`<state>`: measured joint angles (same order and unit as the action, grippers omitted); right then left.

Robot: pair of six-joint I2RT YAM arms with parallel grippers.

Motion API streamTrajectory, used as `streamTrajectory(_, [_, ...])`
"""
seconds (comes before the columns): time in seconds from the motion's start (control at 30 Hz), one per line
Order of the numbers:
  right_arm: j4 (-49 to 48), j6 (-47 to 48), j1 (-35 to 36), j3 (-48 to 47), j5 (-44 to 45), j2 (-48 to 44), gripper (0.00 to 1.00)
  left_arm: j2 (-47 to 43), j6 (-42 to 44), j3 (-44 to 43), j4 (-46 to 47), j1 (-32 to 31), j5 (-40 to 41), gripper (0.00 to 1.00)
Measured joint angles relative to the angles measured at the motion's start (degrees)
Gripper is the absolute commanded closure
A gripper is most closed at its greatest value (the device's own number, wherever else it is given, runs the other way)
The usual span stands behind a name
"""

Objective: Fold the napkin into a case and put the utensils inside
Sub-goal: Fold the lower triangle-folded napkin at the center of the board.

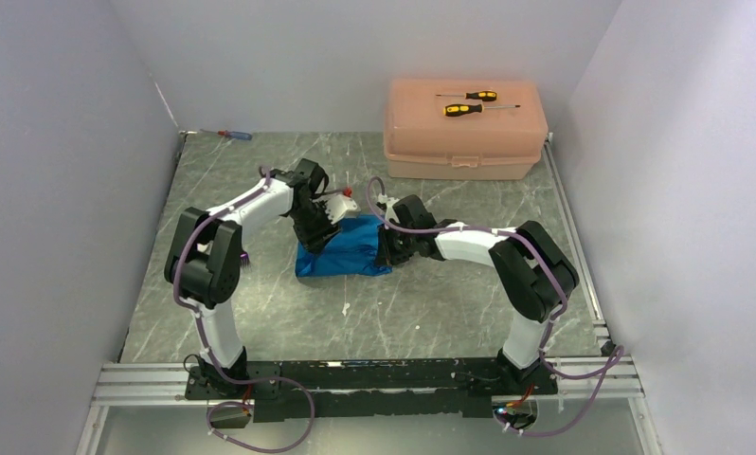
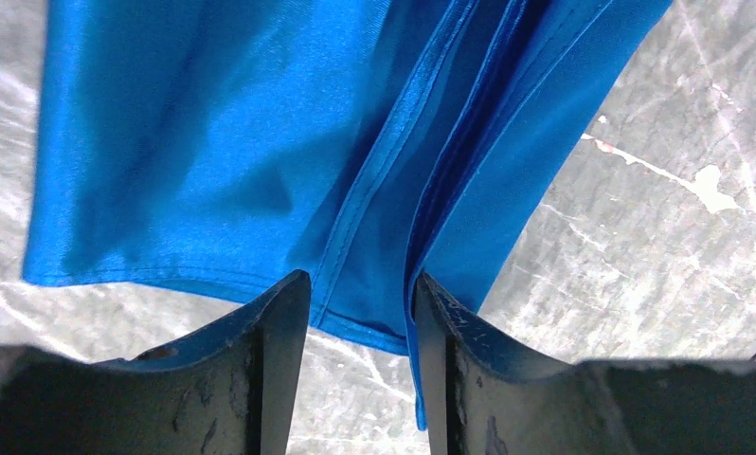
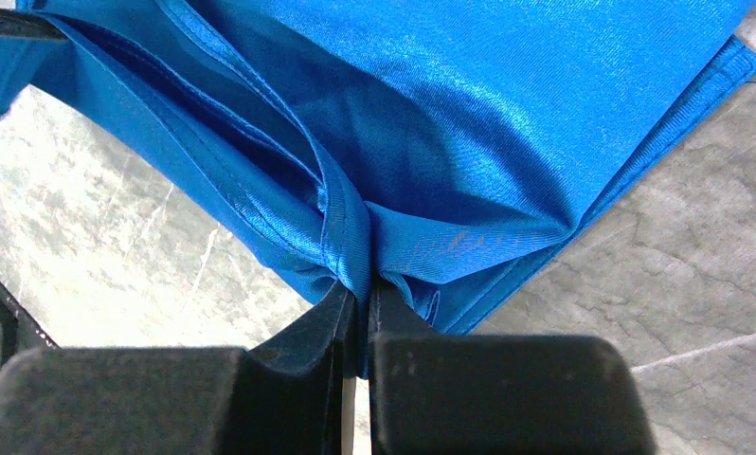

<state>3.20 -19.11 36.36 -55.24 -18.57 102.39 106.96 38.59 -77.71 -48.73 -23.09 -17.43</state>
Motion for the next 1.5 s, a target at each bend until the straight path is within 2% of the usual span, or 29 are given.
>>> streamTrajectory(0.1, [0.00,-0.37,-0.15,0.00,-0.09,0.00,1.00,-0.92,0.28,-0.11,0.63,-0.11,0.98,0.56])
streamTrajectory(0.23, [0.13,-0.66,-0.22,-0.04,-0.24,0.00,1.00,-1.51,0.42,-0.11,1.20,-0.55,1.33,0.67])
streamTrajectory(0.33, [0.66,-0.90,-0.35,-0.48,-0.52,0.00,1.00,-1.49,0.42,-0.11,1.33,-0.96,1.33,0.77])
streamTrajectory(0.47, [2.40,-1.55,-0.59,-2.21,-0.96,0.00,1.00,-1.44,0.42,-0.11,1.29,-1.18,1.31,0.96])
streamTrajectory(0.77, [7.69,-3.06,-0.98,-6.36,-0.96,0.44,1.00,-1.25,1.22,-0.20,1.57,-1.16,2.75,0.97])
streamTrajectory(0.93, [9.25,-3.69,-0.98,-6.40,-0.98,1.73,0.97,-1.27,0.85,0.00,5.09,-1.20,3.85,0.97])
streamTrajectory(1.1, [9.14,-4.48,-0.98,-5.01,-1.03,2.23,0.76,-1.27,0.24,1.27,8.96,-1.49,3.76,0.97])
streamTrajectory(1.2, [8.94,-5.38,-1.03,-4.68,-1.11,2.21,0.49,-1.25,-0.31,1.81,9.99,-1.62,3.67,0.97])
streamTrajectory(1.4, [7.82,-6.45,-2.95,-4.68,-3.13,0.55,0.31,-1.25,-0.42,4.22,12.15,-1.62,3.85,0.97])
streamTrajectory(1.43, [7.85,-6.54,-3.82,-4.68,-3.32,0.00,0.06,-1.25,-0.37,4.46,12.26,-1.62,3.96,0.97])
streamTrajectory(1.47, [7.91,-6.51,-4.85,-4.68,-3.41,-0.57,0.01,-1.25,-0.28,4.72,12.37,-1.62,4.24,0.97])
streamTrajectory(1.5, [7.98,-6.58,-5.81,-4.68,-3.41,-1.25,0.00,-1.25,-0.24,4.90,12.46,-1.60,4.52,0.97])
